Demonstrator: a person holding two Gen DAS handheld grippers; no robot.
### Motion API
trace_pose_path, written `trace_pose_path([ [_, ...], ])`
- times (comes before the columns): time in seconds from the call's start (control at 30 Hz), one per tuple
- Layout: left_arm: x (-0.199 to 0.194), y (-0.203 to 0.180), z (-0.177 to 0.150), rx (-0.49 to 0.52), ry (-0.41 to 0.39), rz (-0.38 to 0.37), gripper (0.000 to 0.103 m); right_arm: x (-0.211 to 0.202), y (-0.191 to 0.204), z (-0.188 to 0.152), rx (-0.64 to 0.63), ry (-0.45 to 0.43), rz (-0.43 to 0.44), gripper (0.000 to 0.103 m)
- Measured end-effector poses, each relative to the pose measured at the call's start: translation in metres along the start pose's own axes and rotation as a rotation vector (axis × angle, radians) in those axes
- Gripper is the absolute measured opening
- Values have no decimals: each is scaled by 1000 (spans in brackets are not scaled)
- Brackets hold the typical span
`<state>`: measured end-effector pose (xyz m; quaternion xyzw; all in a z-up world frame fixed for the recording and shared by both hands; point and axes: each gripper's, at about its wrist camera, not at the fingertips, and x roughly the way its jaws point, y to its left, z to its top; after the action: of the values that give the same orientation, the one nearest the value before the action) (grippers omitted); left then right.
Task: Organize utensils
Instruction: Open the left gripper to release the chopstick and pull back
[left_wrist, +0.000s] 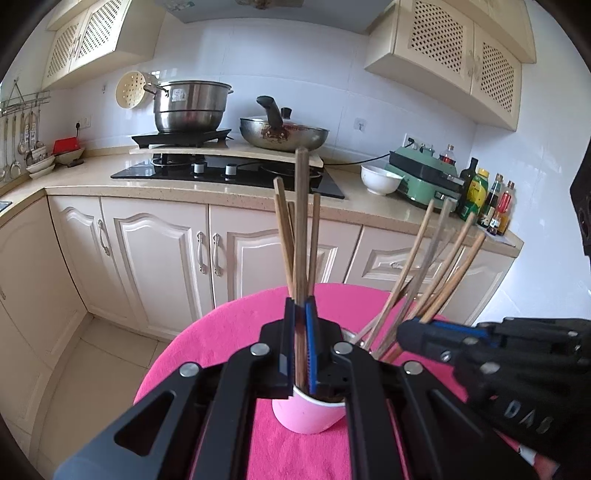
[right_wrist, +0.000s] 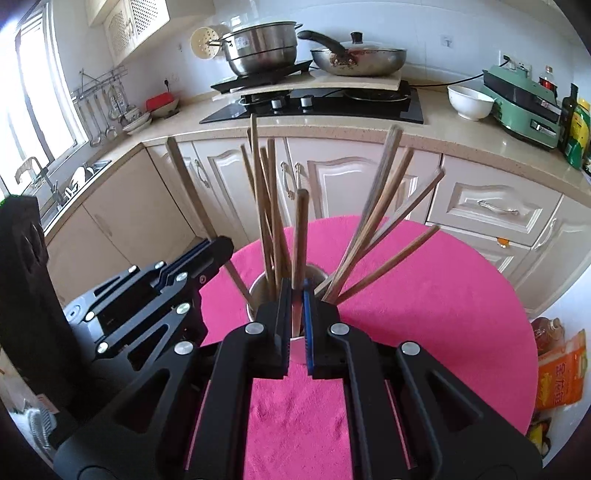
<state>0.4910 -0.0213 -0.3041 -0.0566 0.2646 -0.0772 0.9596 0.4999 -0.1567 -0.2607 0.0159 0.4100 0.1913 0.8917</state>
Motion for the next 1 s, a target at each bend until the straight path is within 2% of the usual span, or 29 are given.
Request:
trace_pose_path([
  [0.3, 1, -3, -6, -16, 63, 17, 6, 0, -3, -5, 3, 0, 22, 6],
  [0.43, -2, -3, -4, -35, 93, 20, 7, -6, -13, -4, 76, -7, 47, 7],
  [0.47, -3, -3, -3, -40, 99, 25, 14, -8, -14, -3, 81, -10, 52, 7],
  [0.5, -5, -2, -3, -52, 110, 29, 28, -10, -14, -3, 82, -13, 57, 7],
  [0.57, -10, -2, -2, -75, 127, 41, 34, -16, -15, 0, 79, -13, 60, 16],
  [0.6, -15, 0, -2, -93, 127, 42, 34, -19, -16, 1, 81, -19, 58, 32],
  [0.63, -19, 0, -2, -97, 127, 47, 34, -24, -18, 2, 87, -35, 56, 56],
  [0.7, -29, -1, -1, -103, 126, 69, 37, -36, -19, 2, 94, -69, 58, 58],
  [0.87, -65, -5, 5, -116, 117, 145, 40, -60, -18, 3, 78, -90, 73, 58],
  [0.97, -90, -6, 8, -133, 132, 190, 52, -77, -16, 0, 70, -101, 73, 59],
  [1.0, -97, -6, 9, -135, 126, 199, 52, -83, -15, -1, 67, -103, 73, 60],
])
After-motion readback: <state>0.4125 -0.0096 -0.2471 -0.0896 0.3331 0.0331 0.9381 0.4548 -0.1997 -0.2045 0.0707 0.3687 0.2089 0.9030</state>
